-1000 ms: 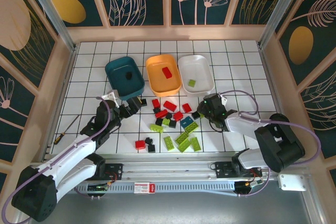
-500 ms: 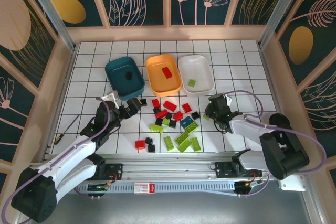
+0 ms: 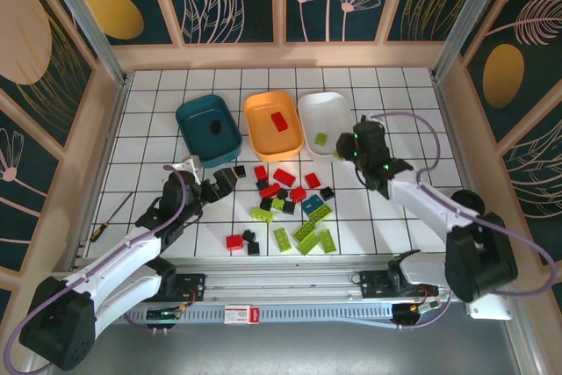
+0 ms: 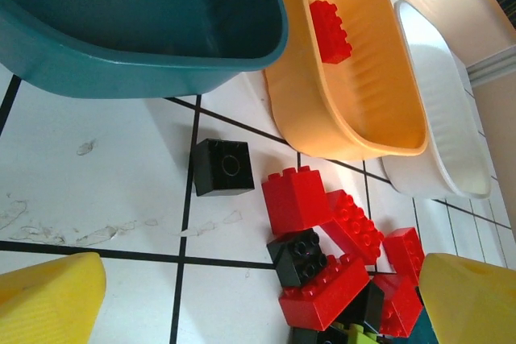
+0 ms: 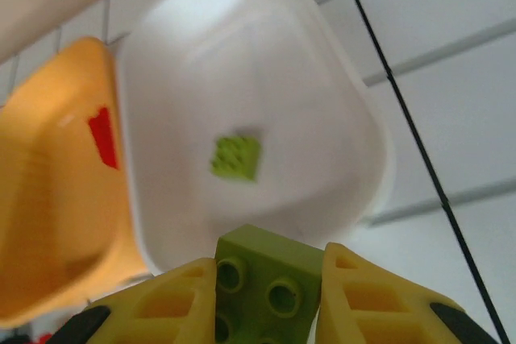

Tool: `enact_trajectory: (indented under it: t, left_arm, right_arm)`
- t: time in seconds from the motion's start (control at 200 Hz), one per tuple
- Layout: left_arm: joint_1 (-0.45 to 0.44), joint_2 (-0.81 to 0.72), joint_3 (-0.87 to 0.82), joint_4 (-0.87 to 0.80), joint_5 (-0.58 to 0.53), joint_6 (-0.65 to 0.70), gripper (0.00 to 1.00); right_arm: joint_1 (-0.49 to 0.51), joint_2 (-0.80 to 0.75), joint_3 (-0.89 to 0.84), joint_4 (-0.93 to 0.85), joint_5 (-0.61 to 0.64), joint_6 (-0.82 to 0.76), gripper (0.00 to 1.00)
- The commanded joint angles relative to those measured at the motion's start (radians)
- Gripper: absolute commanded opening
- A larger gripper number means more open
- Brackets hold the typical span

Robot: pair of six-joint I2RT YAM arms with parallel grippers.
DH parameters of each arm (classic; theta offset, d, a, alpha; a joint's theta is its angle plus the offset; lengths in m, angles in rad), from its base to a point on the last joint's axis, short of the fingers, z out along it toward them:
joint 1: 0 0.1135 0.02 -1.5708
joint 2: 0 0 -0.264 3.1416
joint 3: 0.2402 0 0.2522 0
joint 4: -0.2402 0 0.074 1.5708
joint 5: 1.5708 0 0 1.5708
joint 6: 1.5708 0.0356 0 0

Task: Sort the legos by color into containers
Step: Place the lego in the container.

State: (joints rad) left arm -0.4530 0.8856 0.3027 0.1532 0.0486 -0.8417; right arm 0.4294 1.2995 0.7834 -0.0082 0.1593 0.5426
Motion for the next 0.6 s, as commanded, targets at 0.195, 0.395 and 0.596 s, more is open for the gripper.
enact_trajectory:
  t: [0.195,0.395,0.596]
  left_arm:
    - [-0.007,0.001,0.007,-0.058,0.023,0.042,0.99]
    - [-0.006,-0.011,-0.001,-0.065,0.029,0.041,0.99]
    - [-0.007,-0.001,0.012,-0.060,0.053,0.060,0.99]
  right_arm:
    - [-0.085,0.473,0.353,0.072,-0.072,-0.122,0.22]
    - [-0.116,0.655,0.524,0.022,-0.120,-0.124,0.38]
    - [-0.107,0.554,0.471,0.037,-0.137,-0.133,0.63]
